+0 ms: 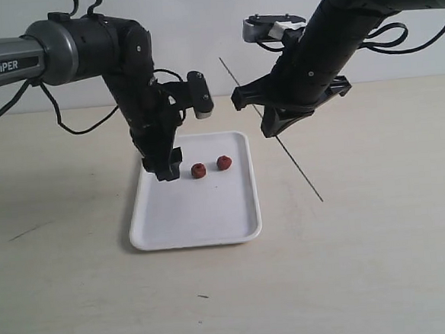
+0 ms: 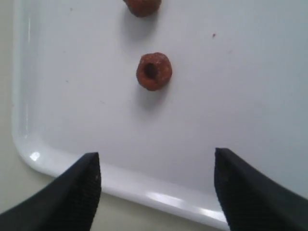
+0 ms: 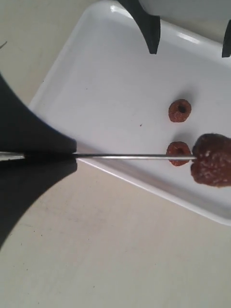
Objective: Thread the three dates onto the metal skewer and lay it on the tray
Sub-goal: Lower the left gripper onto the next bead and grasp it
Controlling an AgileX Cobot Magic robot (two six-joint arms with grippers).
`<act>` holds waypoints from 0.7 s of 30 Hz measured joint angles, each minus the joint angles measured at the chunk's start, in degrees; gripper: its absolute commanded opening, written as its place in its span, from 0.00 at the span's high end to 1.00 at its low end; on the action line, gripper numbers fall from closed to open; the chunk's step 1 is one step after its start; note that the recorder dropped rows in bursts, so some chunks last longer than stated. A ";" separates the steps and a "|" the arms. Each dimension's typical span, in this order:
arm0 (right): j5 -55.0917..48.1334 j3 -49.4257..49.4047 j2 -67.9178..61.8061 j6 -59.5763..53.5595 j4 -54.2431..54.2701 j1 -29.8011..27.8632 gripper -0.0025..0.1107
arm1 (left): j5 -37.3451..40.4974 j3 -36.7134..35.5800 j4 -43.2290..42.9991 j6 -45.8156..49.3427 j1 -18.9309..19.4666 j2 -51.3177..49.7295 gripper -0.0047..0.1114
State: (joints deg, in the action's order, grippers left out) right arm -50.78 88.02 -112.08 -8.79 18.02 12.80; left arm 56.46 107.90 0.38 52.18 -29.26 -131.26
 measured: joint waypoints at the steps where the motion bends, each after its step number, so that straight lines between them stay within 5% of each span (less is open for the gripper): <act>1: 0.00 0.00 0.00 0.00 0.00 0.00 0.98 | -0.10 0.00 0.00 0.61 -0.13 0.00 0.40; 21: 1.66 -3.11 -0.93 -6.69 9.20 -7.34 0.98 | -2.50 0.10 0.60 5.93 -3.63 -2.32 0.40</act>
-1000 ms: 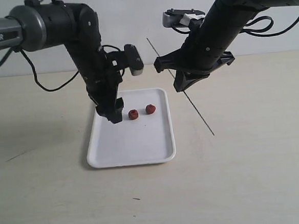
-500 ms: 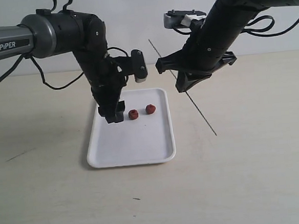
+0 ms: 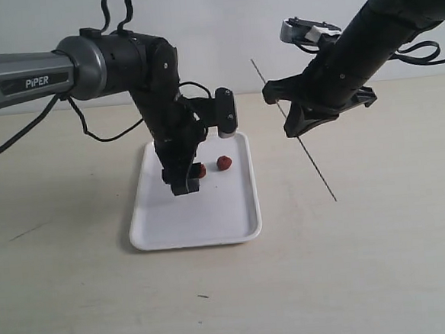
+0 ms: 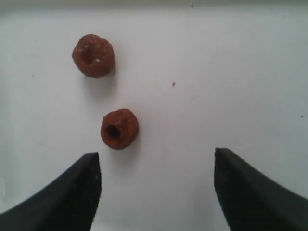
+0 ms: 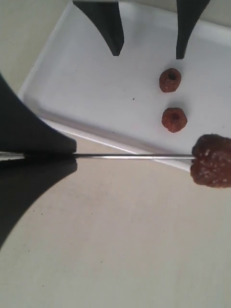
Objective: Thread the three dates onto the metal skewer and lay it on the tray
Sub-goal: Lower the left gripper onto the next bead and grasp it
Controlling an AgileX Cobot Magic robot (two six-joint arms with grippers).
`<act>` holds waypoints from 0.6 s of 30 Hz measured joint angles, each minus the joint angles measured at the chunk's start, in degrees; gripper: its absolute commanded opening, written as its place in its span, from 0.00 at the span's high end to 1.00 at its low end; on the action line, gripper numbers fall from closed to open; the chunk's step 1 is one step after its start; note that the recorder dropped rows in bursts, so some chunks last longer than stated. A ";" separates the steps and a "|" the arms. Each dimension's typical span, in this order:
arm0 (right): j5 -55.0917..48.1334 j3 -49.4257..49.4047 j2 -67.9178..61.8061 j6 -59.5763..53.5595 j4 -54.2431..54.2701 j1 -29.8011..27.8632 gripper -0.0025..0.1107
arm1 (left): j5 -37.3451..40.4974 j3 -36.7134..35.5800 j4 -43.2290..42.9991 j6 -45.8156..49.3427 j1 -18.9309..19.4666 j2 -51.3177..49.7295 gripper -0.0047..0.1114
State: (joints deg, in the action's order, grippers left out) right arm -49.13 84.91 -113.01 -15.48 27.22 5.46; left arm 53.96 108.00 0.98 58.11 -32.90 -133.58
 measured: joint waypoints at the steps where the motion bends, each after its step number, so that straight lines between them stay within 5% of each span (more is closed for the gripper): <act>1: 0.11 0.00 0.00 -0.51 0.40 -0.09 0.98 | -0.40 0.00 0.00 0.00 -0.05 -0.30 0.40; 18: -0.48 -0.42 -2.40 -5.08 1.91 -0.09 0.98 | -9.58 0.35 -1.75 0.21 -0.28 -3.74 0.40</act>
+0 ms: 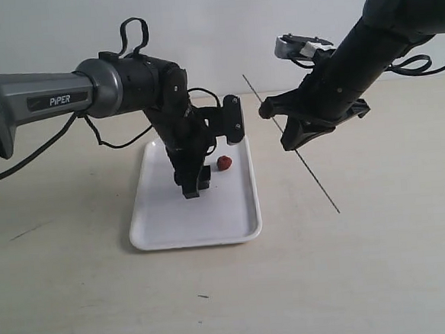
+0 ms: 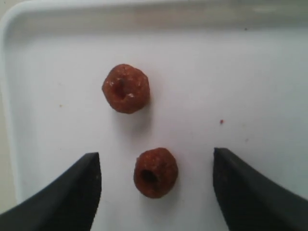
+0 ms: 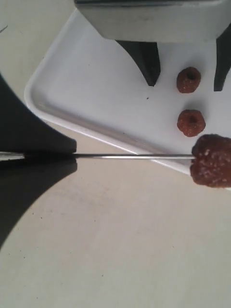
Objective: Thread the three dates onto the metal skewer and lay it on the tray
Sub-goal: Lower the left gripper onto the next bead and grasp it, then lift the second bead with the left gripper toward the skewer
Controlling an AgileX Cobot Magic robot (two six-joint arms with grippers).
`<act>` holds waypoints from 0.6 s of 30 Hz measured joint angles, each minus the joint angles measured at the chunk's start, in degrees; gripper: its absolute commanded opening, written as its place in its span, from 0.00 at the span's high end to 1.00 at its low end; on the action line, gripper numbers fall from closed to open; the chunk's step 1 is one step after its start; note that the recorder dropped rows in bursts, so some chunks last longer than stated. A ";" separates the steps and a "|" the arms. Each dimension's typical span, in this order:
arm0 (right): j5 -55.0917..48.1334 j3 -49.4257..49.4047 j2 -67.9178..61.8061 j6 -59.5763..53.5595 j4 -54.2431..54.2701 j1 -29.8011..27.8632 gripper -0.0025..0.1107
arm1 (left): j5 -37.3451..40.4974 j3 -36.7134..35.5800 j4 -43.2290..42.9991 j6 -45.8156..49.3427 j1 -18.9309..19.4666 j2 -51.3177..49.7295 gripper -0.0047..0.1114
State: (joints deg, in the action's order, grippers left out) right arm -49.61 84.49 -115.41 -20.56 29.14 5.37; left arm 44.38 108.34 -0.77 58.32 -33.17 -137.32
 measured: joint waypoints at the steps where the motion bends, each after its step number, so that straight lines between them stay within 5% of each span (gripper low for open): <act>1: 0.00 0.00 -0.24 -0.28 0.03 0.00 0.98 | -0.09 0.00 -0.10 0.00 0.00 -0.09 0.40; 18: 0.00 0.00 -0.38 -1.65 1.48 0.00 0.98 | 2.47 0.21 -1.01 -1.71 0.00 -0.09 0.42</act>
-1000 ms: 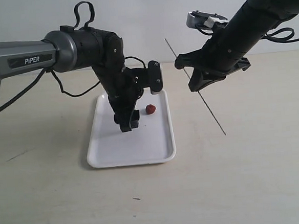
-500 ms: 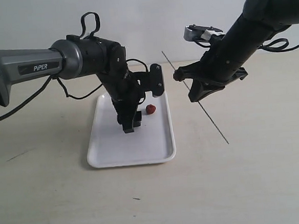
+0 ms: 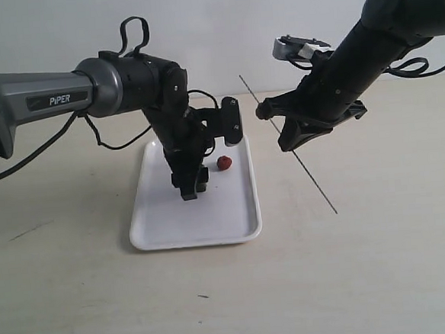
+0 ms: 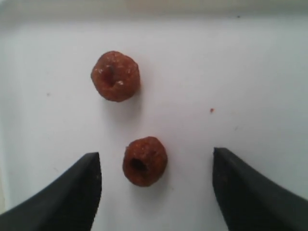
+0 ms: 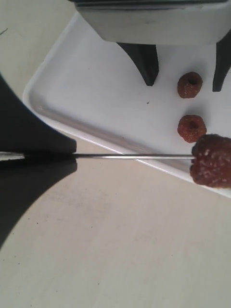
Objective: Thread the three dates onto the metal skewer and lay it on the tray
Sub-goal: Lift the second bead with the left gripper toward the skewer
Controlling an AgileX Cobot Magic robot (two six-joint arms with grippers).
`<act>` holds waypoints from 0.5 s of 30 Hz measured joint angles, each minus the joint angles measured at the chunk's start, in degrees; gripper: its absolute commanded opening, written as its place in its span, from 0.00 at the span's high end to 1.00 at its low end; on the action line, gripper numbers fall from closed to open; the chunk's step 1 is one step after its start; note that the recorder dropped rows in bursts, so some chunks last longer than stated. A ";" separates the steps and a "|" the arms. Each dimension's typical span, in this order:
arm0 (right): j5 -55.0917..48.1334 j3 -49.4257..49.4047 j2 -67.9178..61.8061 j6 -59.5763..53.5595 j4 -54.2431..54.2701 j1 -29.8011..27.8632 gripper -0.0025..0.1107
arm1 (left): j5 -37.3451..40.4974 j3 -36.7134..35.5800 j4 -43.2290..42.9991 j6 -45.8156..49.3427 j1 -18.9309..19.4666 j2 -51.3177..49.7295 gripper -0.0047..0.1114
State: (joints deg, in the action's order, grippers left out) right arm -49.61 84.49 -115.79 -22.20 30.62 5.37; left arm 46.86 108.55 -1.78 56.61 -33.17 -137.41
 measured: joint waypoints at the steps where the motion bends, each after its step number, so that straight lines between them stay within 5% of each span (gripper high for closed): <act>1: 0.00 0.00 0.00 0.00 0.00 0.00 0.98 | 0.24 0.00 -0.15 0.00 0.00 0.00 0.44; 5: 0.00 0.00 0.00 -0.10 0.00 0.00 0.98 | 0.88 0.00 -0.28 0.00 0.00 0.00 0.51; 15: 0.00 0.00 0.00 -0.55 0.00 0.00 0.98 | 1.13 0.00 -0.75 0.12 0.00 0.00 0.51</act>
State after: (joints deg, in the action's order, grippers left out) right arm -49.61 84.49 -115.79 -22.76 30.62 5.37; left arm 47.99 108.55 -2.53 56.74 -33.17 -137.41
